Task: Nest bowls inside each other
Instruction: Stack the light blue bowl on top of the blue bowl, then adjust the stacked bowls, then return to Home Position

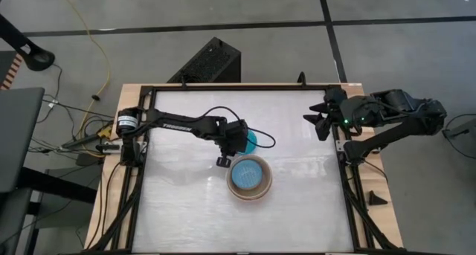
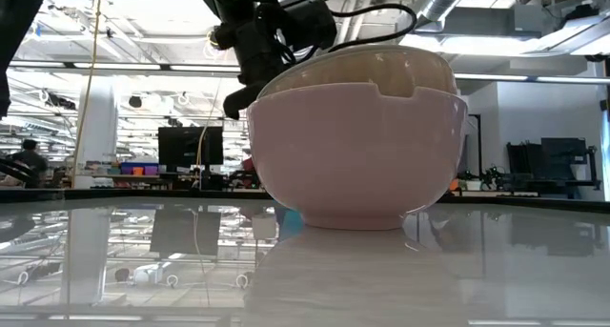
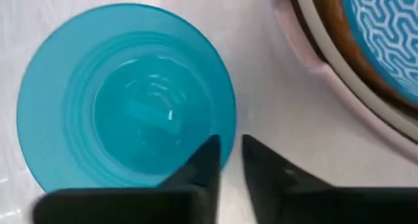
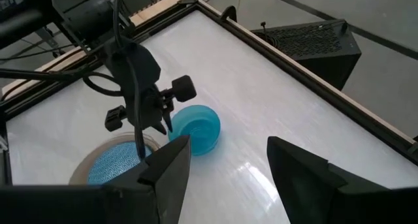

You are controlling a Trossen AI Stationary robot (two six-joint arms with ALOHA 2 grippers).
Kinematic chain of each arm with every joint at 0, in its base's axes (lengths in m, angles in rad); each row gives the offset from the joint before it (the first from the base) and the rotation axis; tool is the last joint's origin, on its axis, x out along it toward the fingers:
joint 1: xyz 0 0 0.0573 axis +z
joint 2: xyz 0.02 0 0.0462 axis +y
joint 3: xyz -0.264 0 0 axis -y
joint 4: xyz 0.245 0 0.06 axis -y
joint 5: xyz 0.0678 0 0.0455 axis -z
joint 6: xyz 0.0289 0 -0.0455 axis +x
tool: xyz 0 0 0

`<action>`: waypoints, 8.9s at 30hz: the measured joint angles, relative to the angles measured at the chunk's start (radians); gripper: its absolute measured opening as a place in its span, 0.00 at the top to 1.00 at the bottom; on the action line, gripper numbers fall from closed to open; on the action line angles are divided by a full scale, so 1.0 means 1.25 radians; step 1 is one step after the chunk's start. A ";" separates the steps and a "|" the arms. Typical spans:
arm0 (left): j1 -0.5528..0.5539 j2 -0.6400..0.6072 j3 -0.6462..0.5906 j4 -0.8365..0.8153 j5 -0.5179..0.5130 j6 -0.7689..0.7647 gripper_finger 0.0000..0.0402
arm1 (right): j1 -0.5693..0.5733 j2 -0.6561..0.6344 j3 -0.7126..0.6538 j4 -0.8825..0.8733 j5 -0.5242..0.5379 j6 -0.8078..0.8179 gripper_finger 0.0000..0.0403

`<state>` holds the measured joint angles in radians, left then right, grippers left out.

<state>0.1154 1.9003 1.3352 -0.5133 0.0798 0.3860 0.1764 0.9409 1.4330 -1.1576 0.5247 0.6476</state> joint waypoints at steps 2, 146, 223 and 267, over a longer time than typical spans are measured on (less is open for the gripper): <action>0.003 0.000 0.000 -0.001 0.003 -0.009 0.97 | 0.000 0.000 0.000 0.000 0.000 0.000 0.41; -0.079 -0.796 0.186 -0.374 -0.379 -0.529 0.45 | 0.313 0.413 -0.547 1.158 -0.080 0.174 0.91; -0.119 -1.516 -0.811 -0.045 -0.353 -0.778 0.45 | 0.207 -0.486 -1.020 0.874 -0.004 0.092 0.80; -0.119 -1.509 -0.986 0.171 -0.221 -0.736 0.45 | 0.114 -0.532 -1.111 0.886 -0.148 0.041 0.80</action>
<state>-0.0334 0.0147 0.1028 -0.2996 -0.1968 -0.5339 0.3191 0.2760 0.0444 -0.0505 0.3401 0.6991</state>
